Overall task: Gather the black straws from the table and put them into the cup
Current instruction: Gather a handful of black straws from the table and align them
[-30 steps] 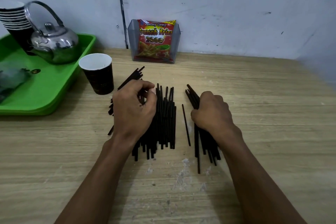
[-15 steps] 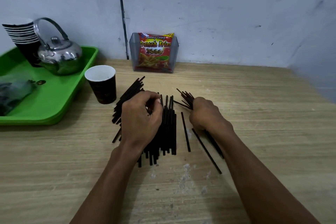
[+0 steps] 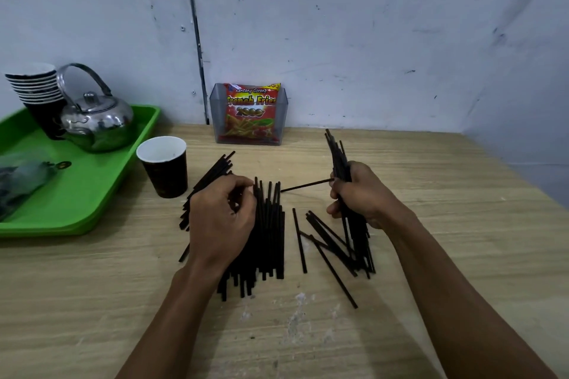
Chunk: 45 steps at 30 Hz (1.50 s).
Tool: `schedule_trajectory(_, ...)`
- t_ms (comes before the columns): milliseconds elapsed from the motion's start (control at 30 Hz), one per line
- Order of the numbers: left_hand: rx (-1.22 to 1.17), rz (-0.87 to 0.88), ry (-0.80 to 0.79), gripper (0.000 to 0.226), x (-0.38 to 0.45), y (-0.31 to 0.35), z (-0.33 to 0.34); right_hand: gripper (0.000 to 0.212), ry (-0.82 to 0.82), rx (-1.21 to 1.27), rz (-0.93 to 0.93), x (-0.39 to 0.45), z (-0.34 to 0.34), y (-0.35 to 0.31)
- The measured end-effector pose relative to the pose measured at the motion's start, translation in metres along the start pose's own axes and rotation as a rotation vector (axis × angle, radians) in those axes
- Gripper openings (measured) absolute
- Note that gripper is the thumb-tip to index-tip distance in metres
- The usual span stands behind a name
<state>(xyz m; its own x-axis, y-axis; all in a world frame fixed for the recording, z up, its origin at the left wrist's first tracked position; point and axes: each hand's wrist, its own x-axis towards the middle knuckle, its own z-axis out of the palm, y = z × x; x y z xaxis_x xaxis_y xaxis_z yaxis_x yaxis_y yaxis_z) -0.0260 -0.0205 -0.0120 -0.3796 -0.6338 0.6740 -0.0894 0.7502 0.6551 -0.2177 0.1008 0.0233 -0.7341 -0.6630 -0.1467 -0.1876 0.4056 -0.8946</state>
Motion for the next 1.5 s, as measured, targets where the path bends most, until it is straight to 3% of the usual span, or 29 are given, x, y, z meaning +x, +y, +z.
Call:
schedule_trajectory(167,0.030,0.015,-0.019,0.013,-0.002,0.001,0.000,0.002,0.112,0.127,-0.163,-0.007,-0.008,0.007)
schedule_trajectory(500,0.059,0.004,-0.009,0.017,-0.008,0.000,-0.003,0.030,0.307,0.421,-0.475,-0.016,-0.017,0.000)
schedule_trajectory(800,0.069,0.033,0.006,0.016,-0.010,0.003,-0.003,0.027,0.467,0.501,-0.662,-0.010,-0.026,-0.022)
schedule_trajectory(1133,0.067,0.091,0.031,0.017,-0.013,0.005,-0.001,0.017,0.568,0.432,-0.596,0.004,-0.001,0.030)
schedule_trajectory(1400,-0.025,0.008,0.038,0.024,-0.012,0.020,0.004,0.015,0.437,0.449,-0.491,0.008,0.011,0.057)
schedule_trajectory(1500,-0.134,-0.061,-0.080,0.026,-0.004,0.040,0.013,0.020,0.346,0.444,-0.437,0.009,0.009,0.064)
